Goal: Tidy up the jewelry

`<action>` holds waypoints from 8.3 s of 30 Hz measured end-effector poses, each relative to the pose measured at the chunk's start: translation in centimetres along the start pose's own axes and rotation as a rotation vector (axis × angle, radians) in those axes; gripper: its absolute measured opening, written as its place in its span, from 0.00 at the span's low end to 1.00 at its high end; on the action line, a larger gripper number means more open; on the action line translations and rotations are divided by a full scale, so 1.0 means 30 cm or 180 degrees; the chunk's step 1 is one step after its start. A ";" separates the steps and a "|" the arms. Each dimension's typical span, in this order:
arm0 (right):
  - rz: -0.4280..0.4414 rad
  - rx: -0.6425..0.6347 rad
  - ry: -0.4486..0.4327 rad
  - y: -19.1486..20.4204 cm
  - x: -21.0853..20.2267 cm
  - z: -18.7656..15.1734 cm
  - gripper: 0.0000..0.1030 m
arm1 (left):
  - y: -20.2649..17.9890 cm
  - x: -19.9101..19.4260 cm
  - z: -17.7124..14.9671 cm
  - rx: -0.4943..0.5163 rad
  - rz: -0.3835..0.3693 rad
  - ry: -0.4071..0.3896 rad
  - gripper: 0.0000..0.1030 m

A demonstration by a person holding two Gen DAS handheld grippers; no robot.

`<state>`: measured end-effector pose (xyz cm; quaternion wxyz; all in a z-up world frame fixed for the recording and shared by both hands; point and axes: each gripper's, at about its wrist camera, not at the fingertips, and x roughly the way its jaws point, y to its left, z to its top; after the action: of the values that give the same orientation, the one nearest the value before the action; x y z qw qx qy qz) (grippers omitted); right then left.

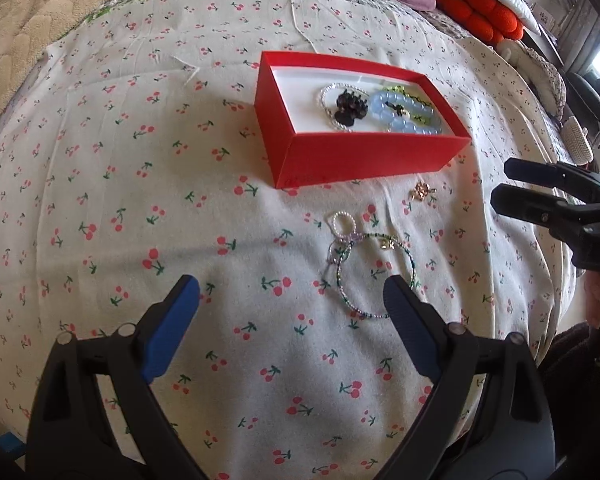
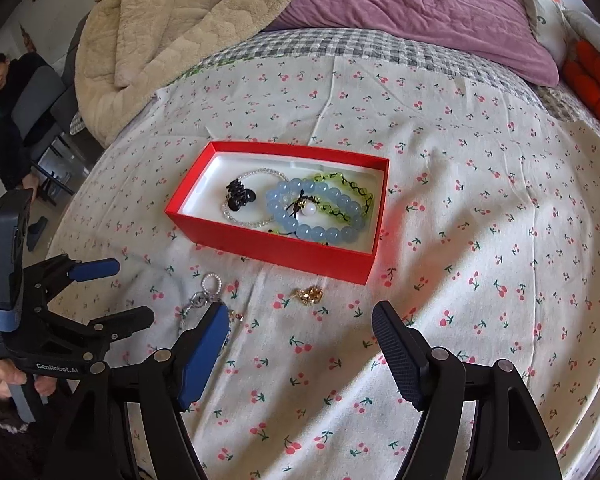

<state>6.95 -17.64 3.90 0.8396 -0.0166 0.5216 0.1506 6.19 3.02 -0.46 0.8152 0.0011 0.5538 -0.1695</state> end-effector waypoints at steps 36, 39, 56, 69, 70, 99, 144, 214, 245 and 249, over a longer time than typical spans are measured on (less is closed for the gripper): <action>-0.0037 0.0209 0.0172 -0.118 0.077 -0.009 0.74 | -0.193 0.103 -0.034 0.0796 0.0153 0.0263 0.03; -0.0032 0.0221 0.0179 -0.117 0.079 -0.010 0.73 | -0.169 0.072 -0.030 0.0685 0.0124 0.0156 0.03; 0.0059 -0.0853 0.0126 0.108 0.164 -0.096 0.73 | 0.013 -0.019 -0.007 0.0194 0.0215 -0.0062 0.03; 0.0280 -0.0930 0.0112 0.203 0.279 -0.092 0.52 | -0.010 0.087 -0.027 0.0426 0.0446 0.0252 0.35; 0.0274 -0.0916 0.0093 0.203 0.279 -0.092 0.48 | -0.018 0.090 -0.027 0.0457 0.0479 0.0238 0.35; 0.0363 -0.0862 0.0061 0.216 0.278 -0.079 0.05 | 0.021 0.009 0.005 0.0146 0.0175 0.0005 0.04; 0.0391 -0.0073 -0.0635 -0.041 0.016 0.143 0.05 | -0.049 -0.037 0.360 -0.0261 -0.0230 -0.0581 0.03; 0.0024 -0.0224 -0.0354 -0.033 0.106 -0.022 0.73 | -0.008 0.027 0.022 0.0434 0.0096 -0.0266 0.76; 0.0022 -0.0869 -0.0292 0.005 0.232 -0.077 0.39 | -0.118 0.152 0.060 0.0950 -0.0401 -0.0153 0.29; 0.0067 -0.0855 -0.0302 -0.001 0.227 -0.074 0.34 | -0.125 0.162 0.057 0.0987 -0.0356 -0.0128 0.25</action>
<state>7.81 -16.48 -3.11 0.8520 -0.1162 0.4566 0.2285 8.30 -2.18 -3.48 0.8055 0.0927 0.5037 -0.2981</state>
